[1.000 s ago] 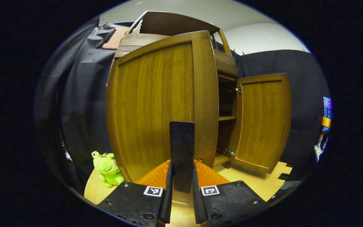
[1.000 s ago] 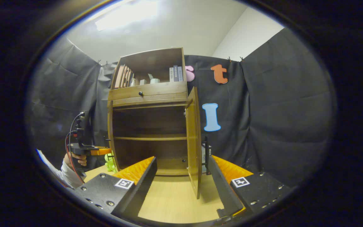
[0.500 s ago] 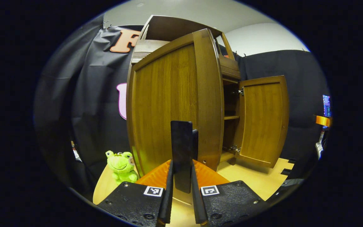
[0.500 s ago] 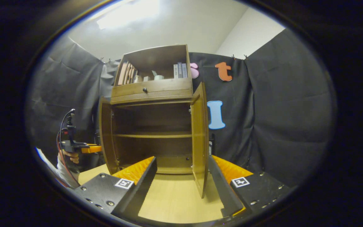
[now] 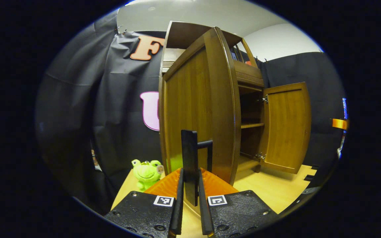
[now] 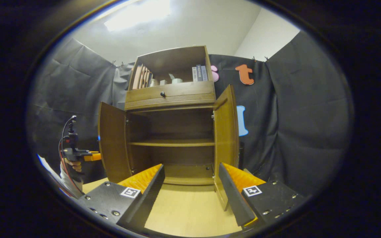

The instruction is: Open the right door of the double-door shoe cabinet with the right hand, and open the left door with the left hand.

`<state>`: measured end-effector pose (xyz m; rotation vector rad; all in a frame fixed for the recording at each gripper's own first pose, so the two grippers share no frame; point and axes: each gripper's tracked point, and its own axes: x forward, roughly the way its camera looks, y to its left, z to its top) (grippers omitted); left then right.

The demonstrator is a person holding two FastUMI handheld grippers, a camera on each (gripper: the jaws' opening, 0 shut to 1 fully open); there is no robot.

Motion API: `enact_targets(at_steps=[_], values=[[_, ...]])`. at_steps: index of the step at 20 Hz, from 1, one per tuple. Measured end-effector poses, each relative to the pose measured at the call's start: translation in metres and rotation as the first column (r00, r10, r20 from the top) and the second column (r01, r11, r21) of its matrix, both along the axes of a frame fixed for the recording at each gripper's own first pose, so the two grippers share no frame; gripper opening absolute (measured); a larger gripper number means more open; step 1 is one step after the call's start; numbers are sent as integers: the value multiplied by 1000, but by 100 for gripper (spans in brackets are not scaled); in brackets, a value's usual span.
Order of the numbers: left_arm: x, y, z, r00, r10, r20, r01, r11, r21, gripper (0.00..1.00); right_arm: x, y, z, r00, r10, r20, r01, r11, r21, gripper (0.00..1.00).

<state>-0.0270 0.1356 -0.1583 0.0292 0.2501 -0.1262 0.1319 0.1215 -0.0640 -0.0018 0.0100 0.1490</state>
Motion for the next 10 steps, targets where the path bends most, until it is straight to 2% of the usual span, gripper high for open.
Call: enact_targets(at_steps=[2, 4, 5, 6, 7, 8, 9, 10], values=[[-1, 18, 1, 999, 37, 3, -37, 999, 8, 24, 7, 9, -2, 1000, 13, -4, -13, 1000, 2, 97], [-3, 36, 3, 996, 85, -1, -85, 996, -1, 15, 12, 17, -6, 1000, 25, -12, -25, 1000, -2, 97], [-3, 41, 5, 996, 91, 3, -91, 996, -7, 17, 15, 20, -8, 999, 29, -15, -29, 1000, -6, 96], [-5, 47, 6, 995, 101, 4, -101, 995, -8, 12, 17, 20, -8, 1000, 25, -9, -25, 1000, -6, 97], [-6, 55, 8, 993, 114, 10, -114, 993, -3, 17, 20, 21, -6, 1000, 24, -1, -24, 1000, -5, 97], [-6, 61, 11, 992, 125, 23, -126, 992, 3, 12, 21, 25, -8, 1000, 30, -2, -30, 1000, 1, 97], [-7, 64, 10, 992, 126, 19, -126, 992, 0, 17, 23, 28, -9, 999, 35, -4, -35, 999, 7, 97], [-8, 64, 11, 992, 122, 20, -122, 993, -1, 18, 25, 29, -10, 999, 39, -4, -39, 999, 10, 97]])
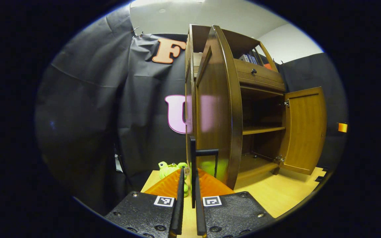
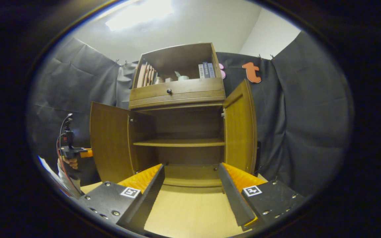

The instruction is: Open the right door of the double-door shoe cabinet with the right hand, and open the left door with the left hand.

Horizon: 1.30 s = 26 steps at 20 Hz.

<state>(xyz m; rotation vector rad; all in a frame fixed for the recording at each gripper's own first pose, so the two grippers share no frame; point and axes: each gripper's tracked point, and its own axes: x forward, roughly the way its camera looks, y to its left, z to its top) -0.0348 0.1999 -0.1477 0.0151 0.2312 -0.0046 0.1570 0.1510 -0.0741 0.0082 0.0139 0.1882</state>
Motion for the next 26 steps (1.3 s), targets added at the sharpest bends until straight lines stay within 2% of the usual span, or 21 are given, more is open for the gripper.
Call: enact_targets(at_steps=[1, 3, 5, 7, 10, 14, 16, 17, 21, 26], values=[[-1, 0, 0, 1000, -1, -1, 1, 1000, 0, 12, 1, 2, -1, 1000, 3, -2, -3, 1000, 2, 97], [-4, 5, -1, 1000, 8, -8, -8, 1000, 8, 22, 3, 4, -6, 1000, 8, -11, -8, 1000, 2, 97], [-7, 9, 1, 1000, 22, -4, -22, 1000, 20, 16, 4, 6, -9, 1000, 11, -15, -11, 1000, 3, 97], [-13, 11, 4, 999, 35, -1, -35, 999, 23, 30, 3, 6, -10, 1000, 14, -14, -14, 1000, 8, 97], [-27, 14, 13, 998, 67, 15, -67, 997, 23, 32, 0, 5, -11, 1000, 17, -15, -17, 1000, 15, 97], [-46, 17, 34, 989, 136, 62, -139, 989, 45, 70, -7, 7, -10, 1000, 27, -8, -27, 999, 19, 97], [-54, 7, 42, 989, 128, 70, -131, 990, 51, 75, -12, 8, -15, 999, 33, -18, -33, 999, 7, 96], [-59, 2, 49, 990, 114, 83, -119, 991, 55, 70, -14, 8, -18, 999, 35, -26, -35, 999, -3, 96], [-70, -29, 68, 993, 58, 104, -65, 996, 68, 98, -22, 6, -14, 999, 39, -22, -40, 999, -8, 97], [-68, -73, 76, 995, 3, 98, -8, 998, 54, 98, -36, 3, -9, 999, 46, 0, -46, 999, -2, 97]])
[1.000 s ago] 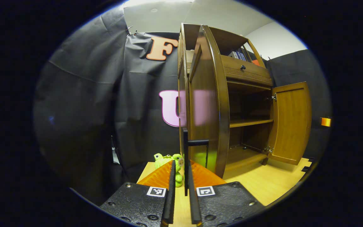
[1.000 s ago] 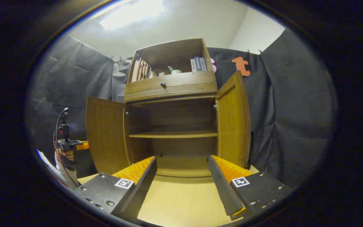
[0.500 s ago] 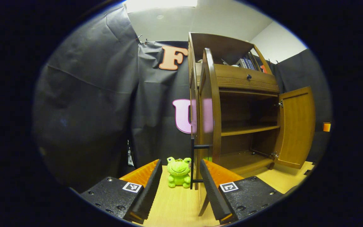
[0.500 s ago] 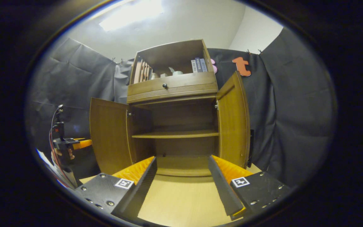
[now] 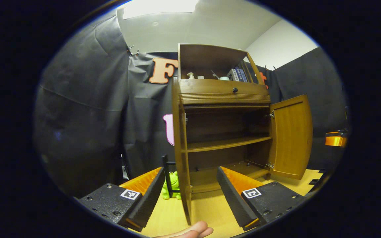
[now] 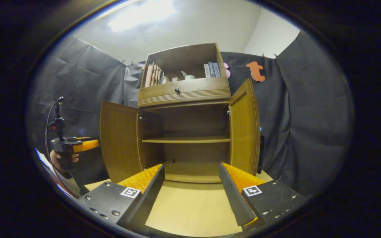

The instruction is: Open the right door of the double-door shoe cabinet with the right hand, and open the left door with the left hand.

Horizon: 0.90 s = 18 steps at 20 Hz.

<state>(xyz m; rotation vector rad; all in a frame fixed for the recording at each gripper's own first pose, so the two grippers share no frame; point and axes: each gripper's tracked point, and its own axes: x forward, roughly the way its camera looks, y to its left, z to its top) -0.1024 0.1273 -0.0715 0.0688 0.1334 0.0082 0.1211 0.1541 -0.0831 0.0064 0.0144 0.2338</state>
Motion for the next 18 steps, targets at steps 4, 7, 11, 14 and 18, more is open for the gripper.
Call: enact_targets(at_steps=[4, 7, 11, 14, 18], values=[[6, -19, 4, 1000, 9, 2, -9, 1000, -15, 98, -7, -2, 7, 1000, 4, 16, -4, 1000, 5, 96], [16, -40, -3, 1000, 0, -14, 0, 1000, -25, 96, -5, 0, 8, 1000, 11, 21, -11, 1000, 8, 97], [36, -80, -18, 999, -31, -32, 29, 998, -51, 98, 6, 0, 6, 1000, 7, -5, -7, 1000, -6, 95], [51, -118, -29, 995, -93, -38, 91, 995, -47, 96, 15, 2, 13, 1000, 5, -6, -5, 1000, -8, 97], [69, -150, -45, 988, -140, -72, 134, 988, -77, 98, 33, 3, 10, 1000, 11, -4, -11, 1000, -18, 94]])
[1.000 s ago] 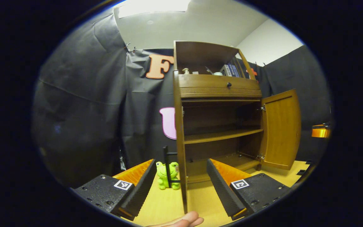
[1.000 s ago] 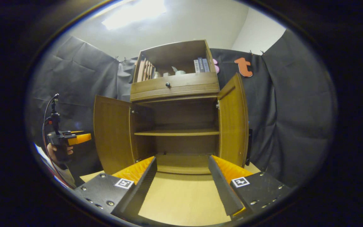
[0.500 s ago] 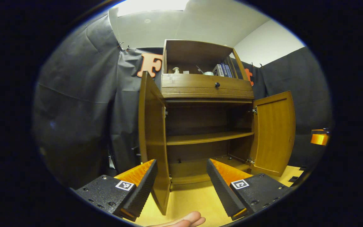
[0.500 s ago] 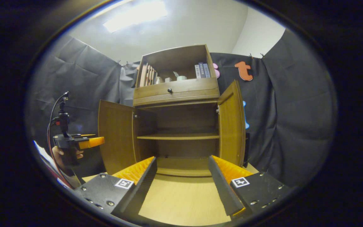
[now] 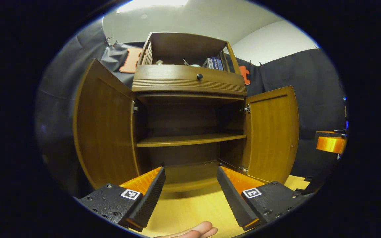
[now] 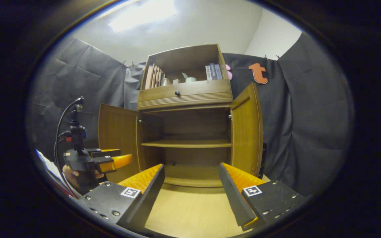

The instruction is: Open the right door of the double-door shoe cabinet with the right hand, and open the left door with the left hand.

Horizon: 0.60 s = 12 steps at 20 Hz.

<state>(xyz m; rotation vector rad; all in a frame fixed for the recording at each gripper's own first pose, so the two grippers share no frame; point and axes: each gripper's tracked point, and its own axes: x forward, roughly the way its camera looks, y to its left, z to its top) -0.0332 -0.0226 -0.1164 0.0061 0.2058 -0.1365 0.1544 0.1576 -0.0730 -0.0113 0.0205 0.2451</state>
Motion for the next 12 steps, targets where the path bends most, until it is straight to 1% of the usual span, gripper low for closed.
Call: enact_targets(at_steps=[1, 2, 4, 5, 7, 8, 9, 10, 11, 12], values=[[5, -2, -3, 1000, 9, -1, -9, 1000, -3, 98, 6, -2, -4, 1000, -3, -12, 3, 1000, -1, 94], [12, -2, -3, 1000, 24, 3, -24, 1000, -2, 96, 13, -2, -8, 1000, -4, -24, 4, 1000, 2, 99], [25, -9, -6, 1000, 19, 8, -19, 1000, -6, 96, 24, -2, -15, 999, 2, -49, -1, 1000, 15, 95], [30, -10, -10, 1000, 24, 4, -24, 1000, -5, 98, 30, -2, -19, 998, 6, -65, -4, 1000, 16, 95], [42, -11, -12, 999, 37, 3, -37, 999, 4, 96, 41, 2, -27, 995, 15, -97, -15, 1000, 5, 97], [49, -13, -12, 999, 43, 1, -43, 999, 6, 95, 45, 2, -28, 995, 15, -100, -15, 1000, -2, 95], [55, -14, -14, 999, 52, -4, -52, 999, 4, 98, 51, 4, -28, 995, 17, -101, -18, 1000, -5, 97], [61, -16, -17, 998, 58, -12, -58, 998, -4, 98, 57, 8, -29, 995, 24, -98, -24, 1000, -4, 97], [66, -17, -18, 998, 68, -13, -69, 998, -13, 96, 61, 10, -28, 995, 28, -92, -28, 1000, 1, 97], [72, -18, -20, 997, 82, -5, -82, 996, -20, 97, 68, 14, -28, 996, 27, -86, -27, 1000, 7, 97]])
